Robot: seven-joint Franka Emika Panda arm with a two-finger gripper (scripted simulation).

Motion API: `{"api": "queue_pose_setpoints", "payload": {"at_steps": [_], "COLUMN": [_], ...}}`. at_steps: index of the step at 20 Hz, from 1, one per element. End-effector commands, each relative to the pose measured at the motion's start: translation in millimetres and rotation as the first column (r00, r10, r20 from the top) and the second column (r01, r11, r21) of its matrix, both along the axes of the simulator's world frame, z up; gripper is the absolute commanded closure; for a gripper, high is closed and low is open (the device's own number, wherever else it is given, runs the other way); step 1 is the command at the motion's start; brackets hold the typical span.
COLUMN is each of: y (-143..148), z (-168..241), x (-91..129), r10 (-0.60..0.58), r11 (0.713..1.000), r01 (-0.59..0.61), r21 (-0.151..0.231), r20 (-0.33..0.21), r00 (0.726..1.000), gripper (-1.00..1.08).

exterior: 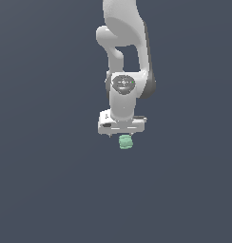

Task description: Pick up the object and move it to a goal position.

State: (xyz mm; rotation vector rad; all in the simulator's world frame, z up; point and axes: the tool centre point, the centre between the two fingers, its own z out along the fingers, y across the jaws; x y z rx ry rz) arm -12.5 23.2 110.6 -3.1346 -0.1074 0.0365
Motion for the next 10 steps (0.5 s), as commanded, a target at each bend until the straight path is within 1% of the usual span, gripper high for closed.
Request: {"api": "queue_pose_setpoints", "payload": {"at_steps": [1,6,10], "y": [12,25,26], "z": [-8,-18,-19], "x": [-1,-3,-4], "r10": [0.04,0.086,0.09], "r11": [0.999,0.996,0.996], "r01": [-0.04,-0.086,-0.09], "r21": [-0.002,-0.004,-0.004], "r20": [0.01,0.022,0.021], "r00": [0.999,0.996,0.996], "gripper": [-0.92,-0.92,-0.92]}}
